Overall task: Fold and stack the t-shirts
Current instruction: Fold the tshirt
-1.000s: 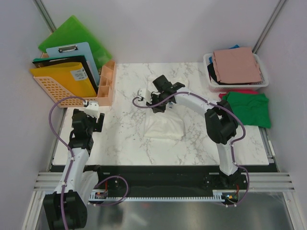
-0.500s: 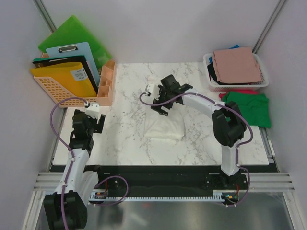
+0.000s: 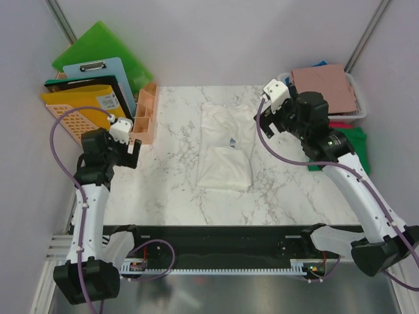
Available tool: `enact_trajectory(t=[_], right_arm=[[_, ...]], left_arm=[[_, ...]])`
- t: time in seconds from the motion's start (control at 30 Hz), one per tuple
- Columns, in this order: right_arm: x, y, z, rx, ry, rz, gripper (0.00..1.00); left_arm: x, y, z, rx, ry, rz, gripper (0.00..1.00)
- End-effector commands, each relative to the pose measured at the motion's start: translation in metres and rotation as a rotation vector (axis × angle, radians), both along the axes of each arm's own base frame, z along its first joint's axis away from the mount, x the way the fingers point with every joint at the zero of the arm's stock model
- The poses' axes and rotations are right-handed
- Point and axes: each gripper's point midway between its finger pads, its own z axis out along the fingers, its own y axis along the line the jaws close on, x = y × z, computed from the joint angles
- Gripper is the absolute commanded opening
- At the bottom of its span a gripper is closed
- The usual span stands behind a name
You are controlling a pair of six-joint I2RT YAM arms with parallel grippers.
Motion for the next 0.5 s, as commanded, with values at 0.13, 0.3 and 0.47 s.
enact_trajectory(t=[0.13,0.3,0.47], right_arm=[[-0.052,-0.005,-0.110,-0.032,0.448,0.068,0.98],[-0.053,-0.061,-0.119,-0.073,0.386,-0.081,0.98],[-0.051,-0.096,-0.117,-0.074,0.253,-0.256,0.98]], left_arm=[[-0.030,-0.086,0.050,-0.385,0.257,-0.371,1.00],[-0.029,-0.077,0.064,-0.328,0.125,-0.310,1.00],[-0.029,-0.060,0.062,-0.257,-0.001,-0.209,1.00]])
